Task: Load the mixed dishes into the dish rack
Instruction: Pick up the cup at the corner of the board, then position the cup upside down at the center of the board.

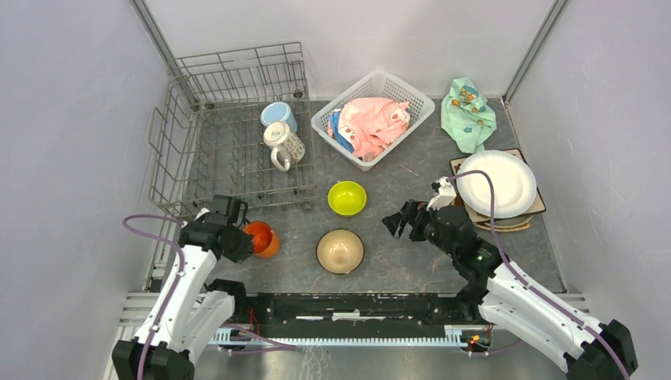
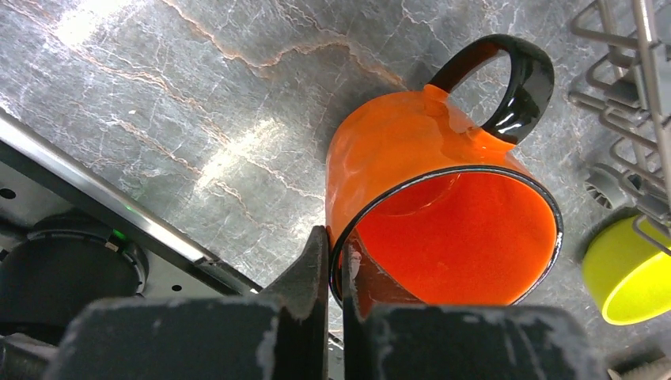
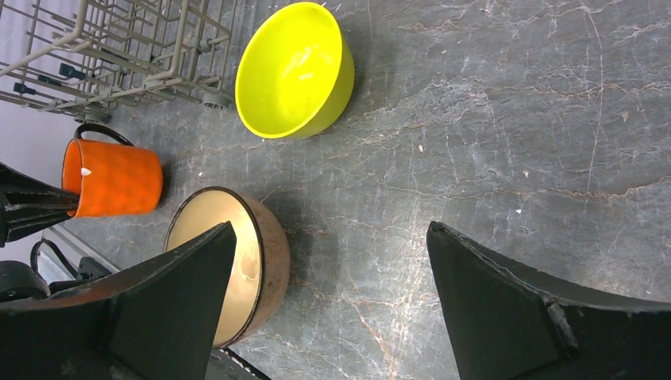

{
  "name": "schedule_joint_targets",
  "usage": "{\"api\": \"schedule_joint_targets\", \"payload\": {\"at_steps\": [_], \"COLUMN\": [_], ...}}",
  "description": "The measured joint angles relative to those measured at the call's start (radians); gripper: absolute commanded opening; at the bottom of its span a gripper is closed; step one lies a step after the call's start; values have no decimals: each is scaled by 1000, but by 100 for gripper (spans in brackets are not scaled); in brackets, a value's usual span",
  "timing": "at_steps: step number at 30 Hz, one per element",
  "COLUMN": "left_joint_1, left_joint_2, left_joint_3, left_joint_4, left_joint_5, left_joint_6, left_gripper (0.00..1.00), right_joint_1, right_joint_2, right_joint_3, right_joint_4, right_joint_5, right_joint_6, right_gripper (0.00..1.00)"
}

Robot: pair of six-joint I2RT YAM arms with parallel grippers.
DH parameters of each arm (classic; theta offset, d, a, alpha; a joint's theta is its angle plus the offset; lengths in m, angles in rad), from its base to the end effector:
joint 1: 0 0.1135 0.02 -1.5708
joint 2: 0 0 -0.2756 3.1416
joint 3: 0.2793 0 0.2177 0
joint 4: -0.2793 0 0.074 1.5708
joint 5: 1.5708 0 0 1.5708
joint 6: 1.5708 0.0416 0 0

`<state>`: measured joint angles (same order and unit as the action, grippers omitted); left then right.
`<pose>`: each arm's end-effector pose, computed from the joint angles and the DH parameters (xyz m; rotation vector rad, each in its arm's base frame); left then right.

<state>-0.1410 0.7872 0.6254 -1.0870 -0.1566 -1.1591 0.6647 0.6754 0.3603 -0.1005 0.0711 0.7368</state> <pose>0.0782 -0.0046 0.2251 -1.3907 2.4188 -0.1000 0.1027 0.0767 0.2314 0.1233 2.0799 0.8187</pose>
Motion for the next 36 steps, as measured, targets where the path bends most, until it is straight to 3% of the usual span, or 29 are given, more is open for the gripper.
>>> {"api": "schedule_joint_targets", "payload": {"at_steps": [10, 24, 29, 36], "left_joint_1": [0, 0, 0, -3], "left_joint_2": [-98, -135, -137, -156], "left_joint_3": [84, 348, 348, 223], "left_joint_4": [-46, -27, 71, 362], "left_joint_5": [-2, 29, 81, 278], "left_joint_6": [4, 61, 117, 174], "left_gripper": [2, 2, 2, 2], "right_joint_1": [0, 1, 14, 96], "right_joint_2": [2, 71, 168, 267], "right_joint_3": [0, 21, 124, 256], "right_joint_4": [24, 195, 274, 425], "right_joint_5": [-13, -233, -259, -240], "right_joint_6": [-6, -26, -6, -11], "right_gripper": [98, 98, 98, 98]}}
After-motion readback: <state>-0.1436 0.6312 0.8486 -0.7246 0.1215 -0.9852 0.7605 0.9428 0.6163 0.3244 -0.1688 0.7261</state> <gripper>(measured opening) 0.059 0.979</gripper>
